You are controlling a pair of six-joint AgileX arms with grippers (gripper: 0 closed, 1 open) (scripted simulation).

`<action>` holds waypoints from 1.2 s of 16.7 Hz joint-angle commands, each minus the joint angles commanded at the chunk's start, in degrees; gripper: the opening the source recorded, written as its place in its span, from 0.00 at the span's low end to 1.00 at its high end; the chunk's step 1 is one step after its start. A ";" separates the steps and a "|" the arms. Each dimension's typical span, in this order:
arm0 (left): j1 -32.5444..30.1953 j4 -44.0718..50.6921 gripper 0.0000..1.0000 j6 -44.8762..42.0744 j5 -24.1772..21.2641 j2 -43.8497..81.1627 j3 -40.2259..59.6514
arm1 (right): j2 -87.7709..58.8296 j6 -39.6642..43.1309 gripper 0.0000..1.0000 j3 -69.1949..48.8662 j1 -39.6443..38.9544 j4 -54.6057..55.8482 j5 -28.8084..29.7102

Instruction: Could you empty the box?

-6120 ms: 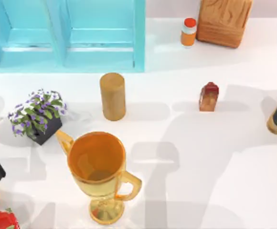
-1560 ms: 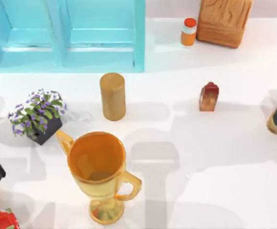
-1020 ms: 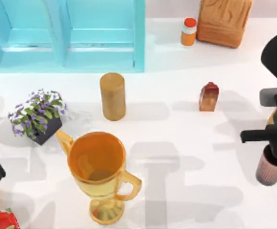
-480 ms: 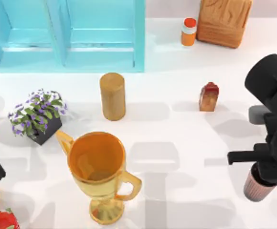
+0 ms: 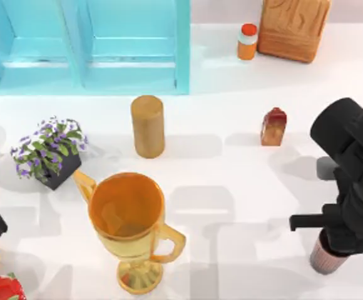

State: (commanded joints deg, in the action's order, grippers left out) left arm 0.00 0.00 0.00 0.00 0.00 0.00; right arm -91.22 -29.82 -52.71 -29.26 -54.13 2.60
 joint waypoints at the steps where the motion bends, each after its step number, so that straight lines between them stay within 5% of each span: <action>1: 0.00 0.00 1.00 0.00 0.00 0.00 0.00 | -0.26 -0.05 0.00 0.47 -0.07 0.64 0.01; 5: 0.00 0.00 1.00 0.00 0.00 0.00 0.00 | -0.31 -0.07 0.00 0.54 -0.08 0.73 0.01; 18: 0.00 0.00 1.00 0.00 0.00 0.00 0.00 | -0.31 -0.07 0.98 0.54 -0.08 0.73 0.01; 20: 0.00 0.00 1.00 0.00 0.00 0.00 0.00 | -0.31 -0.07 1.00 0.54 -0.08 0.73 0.01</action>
State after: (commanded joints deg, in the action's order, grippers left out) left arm 0.00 0.00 0.00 0.00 0.00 0.00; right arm -91.53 -29.88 -52.17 -29.34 -53.40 2.61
